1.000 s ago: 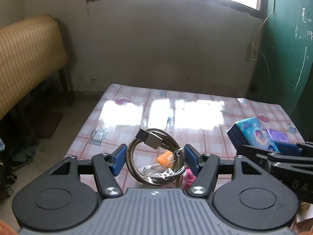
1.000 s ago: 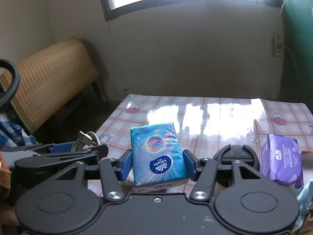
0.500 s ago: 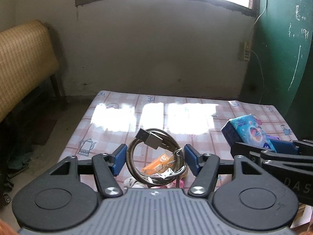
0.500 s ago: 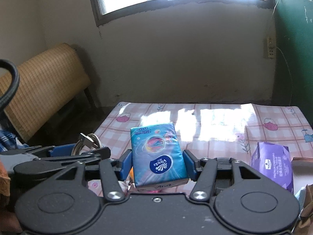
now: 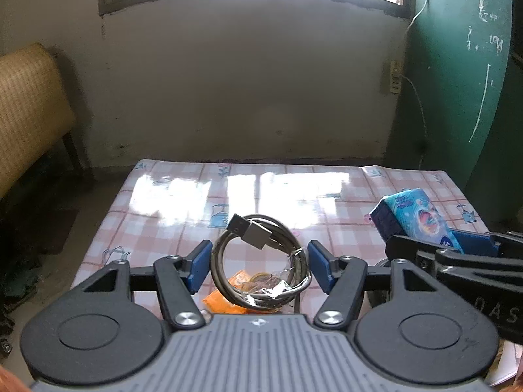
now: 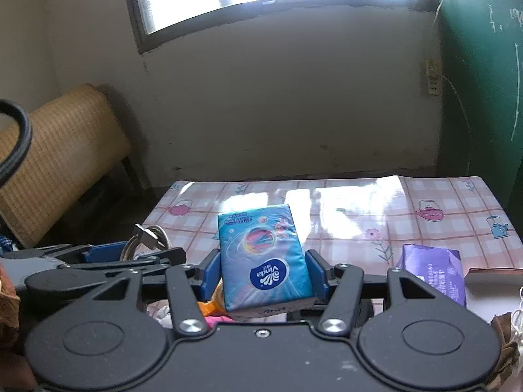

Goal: Organize soft objects
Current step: 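Carry the cable and tissue pack to the white box lid and release them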

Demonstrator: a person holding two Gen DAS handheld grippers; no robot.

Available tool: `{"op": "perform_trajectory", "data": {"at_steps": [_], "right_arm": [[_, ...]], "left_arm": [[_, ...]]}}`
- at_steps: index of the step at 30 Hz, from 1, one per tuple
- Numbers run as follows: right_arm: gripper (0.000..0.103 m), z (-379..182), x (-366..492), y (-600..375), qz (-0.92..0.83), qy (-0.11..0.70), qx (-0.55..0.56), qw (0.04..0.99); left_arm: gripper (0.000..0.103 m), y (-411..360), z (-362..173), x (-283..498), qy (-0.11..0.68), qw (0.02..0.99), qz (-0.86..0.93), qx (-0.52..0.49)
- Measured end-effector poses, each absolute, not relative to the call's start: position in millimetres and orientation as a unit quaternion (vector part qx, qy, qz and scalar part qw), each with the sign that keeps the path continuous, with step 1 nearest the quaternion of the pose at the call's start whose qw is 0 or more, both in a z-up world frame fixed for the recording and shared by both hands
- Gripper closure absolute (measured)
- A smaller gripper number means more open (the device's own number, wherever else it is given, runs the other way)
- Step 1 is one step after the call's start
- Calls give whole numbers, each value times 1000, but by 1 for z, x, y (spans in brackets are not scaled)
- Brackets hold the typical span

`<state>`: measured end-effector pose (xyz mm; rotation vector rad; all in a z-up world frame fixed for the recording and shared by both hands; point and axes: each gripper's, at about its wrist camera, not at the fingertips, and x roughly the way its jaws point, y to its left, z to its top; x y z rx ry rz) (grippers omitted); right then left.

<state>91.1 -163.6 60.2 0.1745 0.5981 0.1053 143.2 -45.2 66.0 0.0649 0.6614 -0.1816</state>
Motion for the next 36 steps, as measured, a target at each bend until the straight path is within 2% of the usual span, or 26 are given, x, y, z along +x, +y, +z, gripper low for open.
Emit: {"op": "perform_trajectory", "data": {"at_steps": [36], "right_arm": [[36,53,101,-275,-23,284,113,952]], "left_arm": [[38,-152,62,160,321,932,-151,81]]}}
